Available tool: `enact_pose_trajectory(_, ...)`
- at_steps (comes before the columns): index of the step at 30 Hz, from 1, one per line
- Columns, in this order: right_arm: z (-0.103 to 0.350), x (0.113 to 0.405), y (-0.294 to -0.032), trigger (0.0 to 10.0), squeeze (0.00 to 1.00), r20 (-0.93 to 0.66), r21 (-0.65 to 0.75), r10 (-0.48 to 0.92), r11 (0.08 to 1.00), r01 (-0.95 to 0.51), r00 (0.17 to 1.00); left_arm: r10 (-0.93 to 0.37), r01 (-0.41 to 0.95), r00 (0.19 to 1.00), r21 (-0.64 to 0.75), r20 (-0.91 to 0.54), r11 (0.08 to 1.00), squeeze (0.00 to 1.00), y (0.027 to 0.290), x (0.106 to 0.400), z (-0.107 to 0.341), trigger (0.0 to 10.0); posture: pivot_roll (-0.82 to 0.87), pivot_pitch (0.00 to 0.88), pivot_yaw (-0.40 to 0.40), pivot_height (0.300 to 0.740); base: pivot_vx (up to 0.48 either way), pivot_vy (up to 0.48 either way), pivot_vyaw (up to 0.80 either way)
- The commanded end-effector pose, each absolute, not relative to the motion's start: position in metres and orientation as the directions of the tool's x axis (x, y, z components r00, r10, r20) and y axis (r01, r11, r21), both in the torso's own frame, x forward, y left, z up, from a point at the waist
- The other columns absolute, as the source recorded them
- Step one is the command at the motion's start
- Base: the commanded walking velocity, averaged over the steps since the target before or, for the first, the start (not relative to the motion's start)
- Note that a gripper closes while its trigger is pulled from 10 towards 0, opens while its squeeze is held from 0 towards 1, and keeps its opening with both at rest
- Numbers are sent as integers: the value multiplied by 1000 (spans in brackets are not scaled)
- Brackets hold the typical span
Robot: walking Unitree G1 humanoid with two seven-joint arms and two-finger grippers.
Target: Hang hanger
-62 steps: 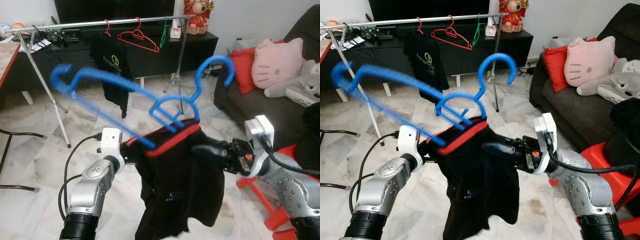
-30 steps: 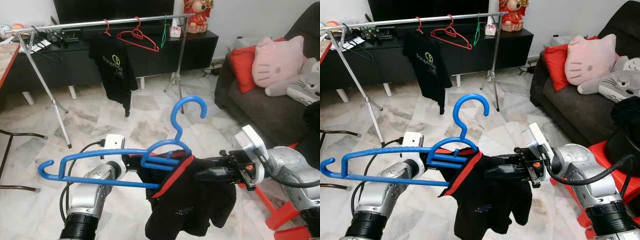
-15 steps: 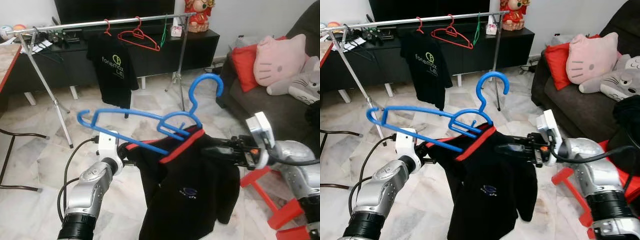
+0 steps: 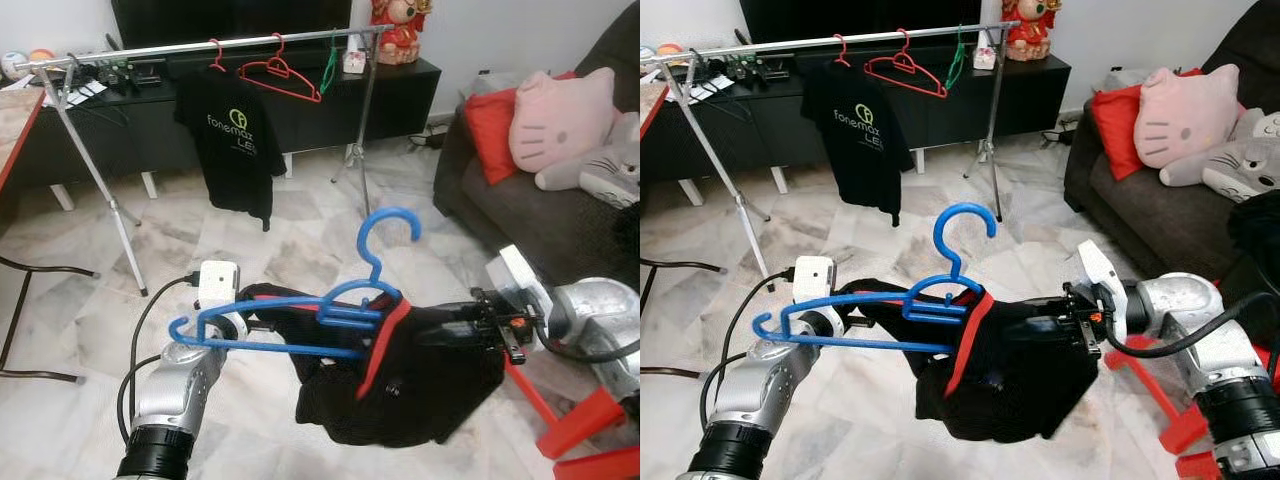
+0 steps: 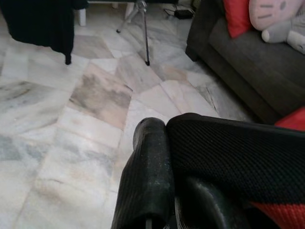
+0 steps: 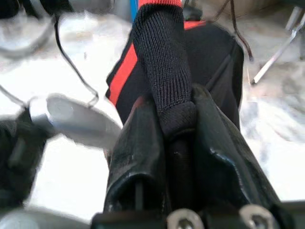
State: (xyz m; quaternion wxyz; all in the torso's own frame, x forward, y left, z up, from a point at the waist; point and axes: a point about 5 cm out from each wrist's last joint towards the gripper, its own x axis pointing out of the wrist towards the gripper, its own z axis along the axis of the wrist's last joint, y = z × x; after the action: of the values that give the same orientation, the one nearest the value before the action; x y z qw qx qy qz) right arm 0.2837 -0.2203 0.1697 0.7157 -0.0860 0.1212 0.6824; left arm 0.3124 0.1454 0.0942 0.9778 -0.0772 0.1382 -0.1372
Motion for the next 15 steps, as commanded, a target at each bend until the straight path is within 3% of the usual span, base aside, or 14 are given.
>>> enact_pose_trajectory(1,181,281,-245,10000,0,-409,-12,912,35,-999,37,-90,61,948,-103,-306,993,0,194,310,88,0,-86,0,-37,740,0,0,0)
enact_pose_trajectory(9,177,285,-277,10000,0,-663,-91,744,32,-995,85,-98,70,944,-98,-315,993,0,194,309,86,0,-84,0,-33,740,0,0,0)
enact_pose_trajectory(13,191,291,-276,10000,0,-523,-103,841,102,-989,141,-93,66,944,-96,-318,993,0,196,309,85,0,-85,0,-32,740,0,0,0)
enact_pose_trajectory(15,192,290,-281,10000,0,-551,-120,820,103,-987,152,-89,61,945,-97,-314,993,0,198,309,86,0,-83,0,-28,740,0,0,0)
